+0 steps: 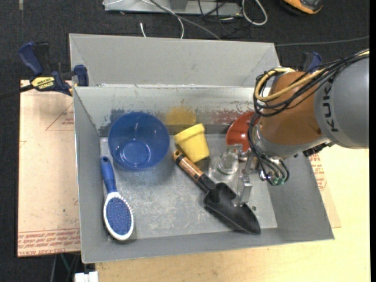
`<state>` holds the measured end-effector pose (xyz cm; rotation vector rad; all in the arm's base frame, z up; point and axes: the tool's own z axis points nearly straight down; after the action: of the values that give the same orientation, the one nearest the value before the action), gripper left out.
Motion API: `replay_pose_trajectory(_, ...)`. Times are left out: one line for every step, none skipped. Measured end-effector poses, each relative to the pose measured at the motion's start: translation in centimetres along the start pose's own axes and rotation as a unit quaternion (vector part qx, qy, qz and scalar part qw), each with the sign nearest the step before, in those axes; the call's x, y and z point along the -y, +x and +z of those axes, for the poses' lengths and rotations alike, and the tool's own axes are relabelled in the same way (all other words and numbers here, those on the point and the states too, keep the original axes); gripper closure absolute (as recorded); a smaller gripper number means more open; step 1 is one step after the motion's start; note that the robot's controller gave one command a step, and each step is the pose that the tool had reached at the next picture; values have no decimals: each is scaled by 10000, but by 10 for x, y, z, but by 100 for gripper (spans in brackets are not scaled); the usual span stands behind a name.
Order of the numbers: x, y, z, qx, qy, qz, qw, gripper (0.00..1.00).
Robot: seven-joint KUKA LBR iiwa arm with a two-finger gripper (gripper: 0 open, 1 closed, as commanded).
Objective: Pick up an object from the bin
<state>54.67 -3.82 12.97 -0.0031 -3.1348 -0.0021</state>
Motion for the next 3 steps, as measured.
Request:
replay_pose_trajectory(0,-2,-4,38,3,-11,10000,0)
replay_pose_trajectory(-21,45,57,87,-8,533,9985,0)
replay_pose_trajectory(-18,46,60,88,-10,1351,9908,0)
